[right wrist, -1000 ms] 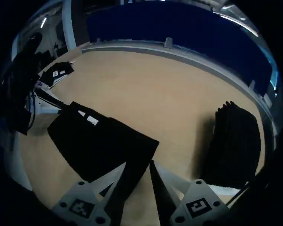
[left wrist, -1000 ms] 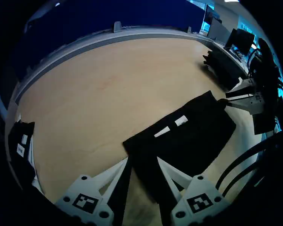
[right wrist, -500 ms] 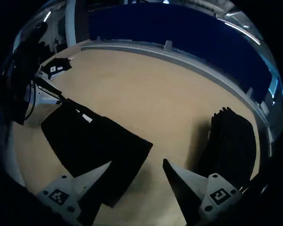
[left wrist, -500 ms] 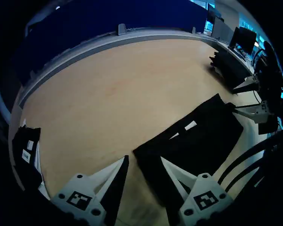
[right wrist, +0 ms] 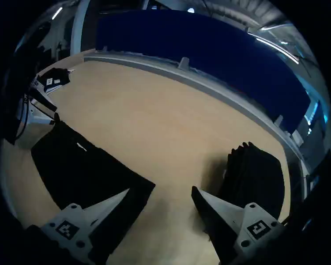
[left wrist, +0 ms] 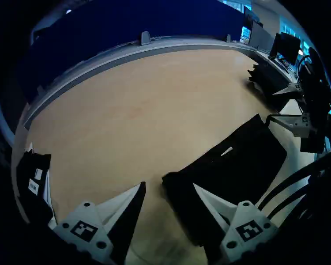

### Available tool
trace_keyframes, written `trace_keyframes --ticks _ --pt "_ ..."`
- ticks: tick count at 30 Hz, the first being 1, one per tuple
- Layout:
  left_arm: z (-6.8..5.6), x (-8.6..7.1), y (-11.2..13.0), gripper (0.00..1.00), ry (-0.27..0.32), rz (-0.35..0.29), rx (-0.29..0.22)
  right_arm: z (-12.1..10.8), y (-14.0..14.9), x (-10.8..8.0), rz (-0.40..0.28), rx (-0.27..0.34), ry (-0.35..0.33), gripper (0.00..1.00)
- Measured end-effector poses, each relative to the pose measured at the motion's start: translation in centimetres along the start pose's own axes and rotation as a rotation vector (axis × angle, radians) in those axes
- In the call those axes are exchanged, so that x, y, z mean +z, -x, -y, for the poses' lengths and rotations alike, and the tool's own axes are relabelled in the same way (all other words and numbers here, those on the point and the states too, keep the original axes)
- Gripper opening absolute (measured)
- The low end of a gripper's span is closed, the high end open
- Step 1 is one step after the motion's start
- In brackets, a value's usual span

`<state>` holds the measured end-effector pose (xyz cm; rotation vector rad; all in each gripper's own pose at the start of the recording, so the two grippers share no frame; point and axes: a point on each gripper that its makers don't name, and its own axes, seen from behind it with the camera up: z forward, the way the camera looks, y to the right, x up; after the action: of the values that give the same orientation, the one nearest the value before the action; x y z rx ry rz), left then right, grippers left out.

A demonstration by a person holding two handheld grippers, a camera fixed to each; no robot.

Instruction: Fold towel

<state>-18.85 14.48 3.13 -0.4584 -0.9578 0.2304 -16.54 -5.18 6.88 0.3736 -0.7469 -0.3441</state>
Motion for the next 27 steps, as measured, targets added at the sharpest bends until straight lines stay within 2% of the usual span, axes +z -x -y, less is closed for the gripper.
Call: trace_keyframes --ticks 5,11,17,21,27 --pt "0.0 -0.2 -0.3 0.9 0.0 -0.012 0.003 0.1 -0.5 -0.2 -0.009 -0.01 -0.001 1.0" --pt "0.1 -0.7 -0.3 0.9 -0.003 -0.018 0.013 0.6 -0.7 -0.9 -0.019 -0.009 -0.023 1.0" --pt "0.0 -1.8 -0.1 0.9 -0.003 -0.031 -0.006 1.8 -0.4 -2.1 -0.021 -0.009 -0.067 1.0" --pt "0.0 -3.1 0.6 0.9 -0.018 -0.041 -0.023 3.1 0.4 -3.1 -0.011 -0.009 -0.106 1.0" --pt "0.1 -5.5 3.2 0.9 -0.045 -0.05 -0.056 5.0 2.2 -4.7 0.006 -0.007 -0.161 1.0"
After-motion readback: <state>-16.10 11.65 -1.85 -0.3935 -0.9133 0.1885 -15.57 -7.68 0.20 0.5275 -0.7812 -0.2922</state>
